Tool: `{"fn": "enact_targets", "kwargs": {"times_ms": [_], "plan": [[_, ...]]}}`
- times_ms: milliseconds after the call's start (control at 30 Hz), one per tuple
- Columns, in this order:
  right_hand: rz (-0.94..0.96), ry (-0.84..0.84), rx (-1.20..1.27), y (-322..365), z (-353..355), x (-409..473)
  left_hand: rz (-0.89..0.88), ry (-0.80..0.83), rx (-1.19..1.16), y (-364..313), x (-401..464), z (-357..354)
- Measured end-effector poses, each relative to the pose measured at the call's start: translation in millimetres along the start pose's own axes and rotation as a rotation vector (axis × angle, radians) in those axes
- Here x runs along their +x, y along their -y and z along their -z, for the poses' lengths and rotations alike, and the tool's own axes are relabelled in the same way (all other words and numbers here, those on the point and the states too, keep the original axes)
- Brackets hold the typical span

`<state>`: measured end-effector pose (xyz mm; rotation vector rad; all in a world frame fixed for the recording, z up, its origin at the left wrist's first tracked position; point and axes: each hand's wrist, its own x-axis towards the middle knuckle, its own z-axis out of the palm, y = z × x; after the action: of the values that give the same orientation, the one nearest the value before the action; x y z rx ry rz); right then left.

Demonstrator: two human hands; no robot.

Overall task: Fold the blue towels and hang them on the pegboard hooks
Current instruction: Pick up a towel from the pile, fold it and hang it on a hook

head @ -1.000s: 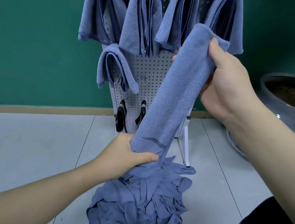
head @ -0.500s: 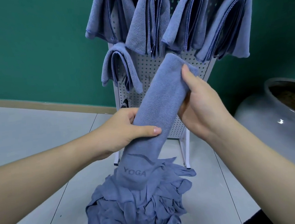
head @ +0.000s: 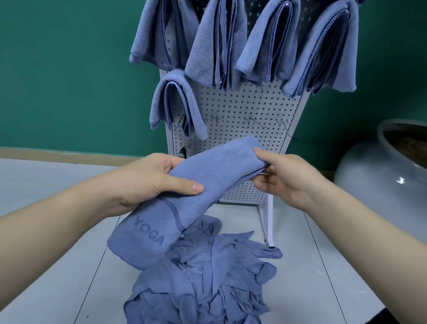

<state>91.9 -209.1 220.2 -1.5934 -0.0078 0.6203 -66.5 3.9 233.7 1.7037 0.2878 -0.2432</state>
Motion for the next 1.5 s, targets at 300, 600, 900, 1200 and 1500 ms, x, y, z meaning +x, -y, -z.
{"fn": "enact_targets", "kwargs": {"times_ms": [300,600,900,1200,1500], "plan": [[0.378,-0.187,-0.668,-14,-9,-9,-0.038,-0.104,-0.057,-10,-9,16],[1.023,0.235,-0.690,-47,-46,-38,-0.145,0.068,-0.281,-10,-9,12],[1.027,-0.007,-0.459,-34,-55,-51,-0.165,0.007,-0.281,-9,-3,-4],[0.707,-0.178,-0.518,-20,-45,-41,-0.536,-0.549,0.429,4,6,-29],[0.617,-0.159,-0.466,-12,-43,-45,-0.558,-0.528,0.598,7,4,-59]]}}
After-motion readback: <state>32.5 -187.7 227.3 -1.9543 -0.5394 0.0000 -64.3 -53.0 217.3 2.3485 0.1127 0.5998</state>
